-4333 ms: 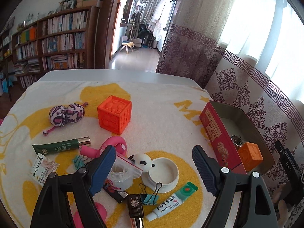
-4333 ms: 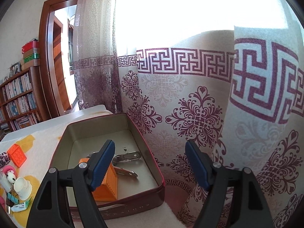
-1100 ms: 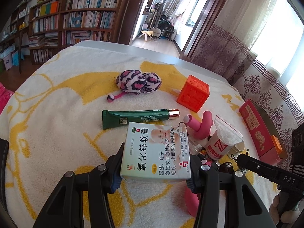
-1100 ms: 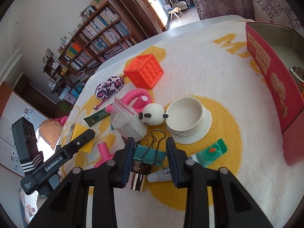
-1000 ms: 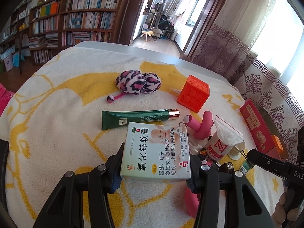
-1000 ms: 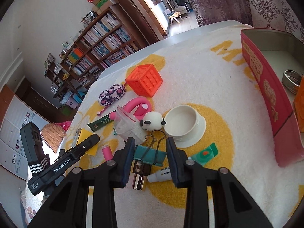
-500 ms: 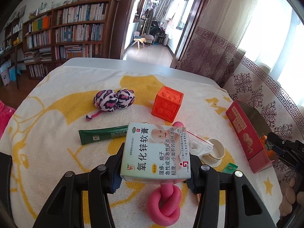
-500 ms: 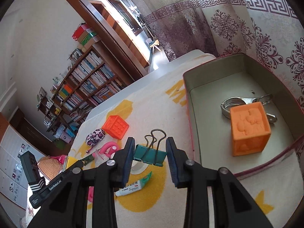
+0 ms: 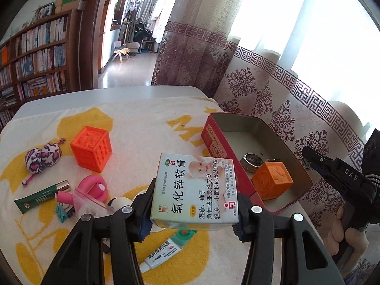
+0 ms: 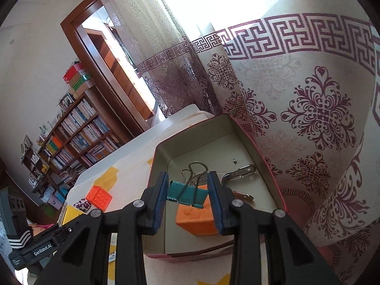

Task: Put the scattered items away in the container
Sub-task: 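Carry the ointment box and binder clip into the red tin and release both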

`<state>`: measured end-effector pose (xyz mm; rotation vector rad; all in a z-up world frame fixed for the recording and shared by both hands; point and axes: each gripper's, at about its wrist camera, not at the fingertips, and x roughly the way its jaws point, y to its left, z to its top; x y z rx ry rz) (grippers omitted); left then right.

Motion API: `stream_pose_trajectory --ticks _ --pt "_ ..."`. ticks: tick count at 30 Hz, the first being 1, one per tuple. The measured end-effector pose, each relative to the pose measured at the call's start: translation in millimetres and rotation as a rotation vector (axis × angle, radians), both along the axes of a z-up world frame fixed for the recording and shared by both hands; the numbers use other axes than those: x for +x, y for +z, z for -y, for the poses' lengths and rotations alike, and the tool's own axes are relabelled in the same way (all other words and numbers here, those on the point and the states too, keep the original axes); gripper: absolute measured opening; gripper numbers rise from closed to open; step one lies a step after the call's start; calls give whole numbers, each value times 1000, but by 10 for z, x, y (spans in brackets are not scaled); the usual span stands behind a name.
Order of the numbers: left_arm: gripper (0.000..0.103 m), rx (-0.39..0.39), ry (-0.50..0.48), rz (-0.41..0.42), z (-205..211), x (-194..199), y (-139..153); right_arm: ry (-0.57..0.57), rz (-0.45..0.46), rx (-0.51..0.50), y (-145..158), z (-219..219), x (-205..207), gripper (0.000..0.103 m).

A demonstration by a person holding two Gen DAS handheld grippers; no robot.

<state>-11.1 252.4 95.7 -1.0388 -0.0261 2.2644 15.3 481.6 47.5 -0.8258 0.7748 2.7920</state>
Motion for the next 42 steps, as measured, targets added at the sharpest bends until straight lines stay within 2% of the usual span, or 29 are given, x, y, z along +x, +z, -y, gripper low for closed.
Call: stream_pose_trajectory --ticks 7,13,18,21,24,25,35,42 --pt "54 -3 -137 -25 -774 13 86 -22 -11 16 -32 -162 6 37" --pt "54 12 -169 10 -1180 -203 24 -18 -9 11 -85 -205 -51 37" --pt "55 15 -137 81 -1344 -446 -124 -20 -4 18 -119 -212 -94 37" --pt "58 18 -118 112 -1341 -550 -185 -27 4 25 -144 -218 -107 37" --pt "77 42 -96 115 -1273 -595 -194 -29 16 17 -171 -224 -127 37" --pt "78 52 -91 113 -1248 -608 -185 -30 19 17 -174 -220 -134 37" --pt "78 78 -49 107 -992 -657 -69 -12 20 45 -89 -107 -194 37" --pt "78 83 -7 87 -733 -669 11 73 18 66 -41 152 -204 37"
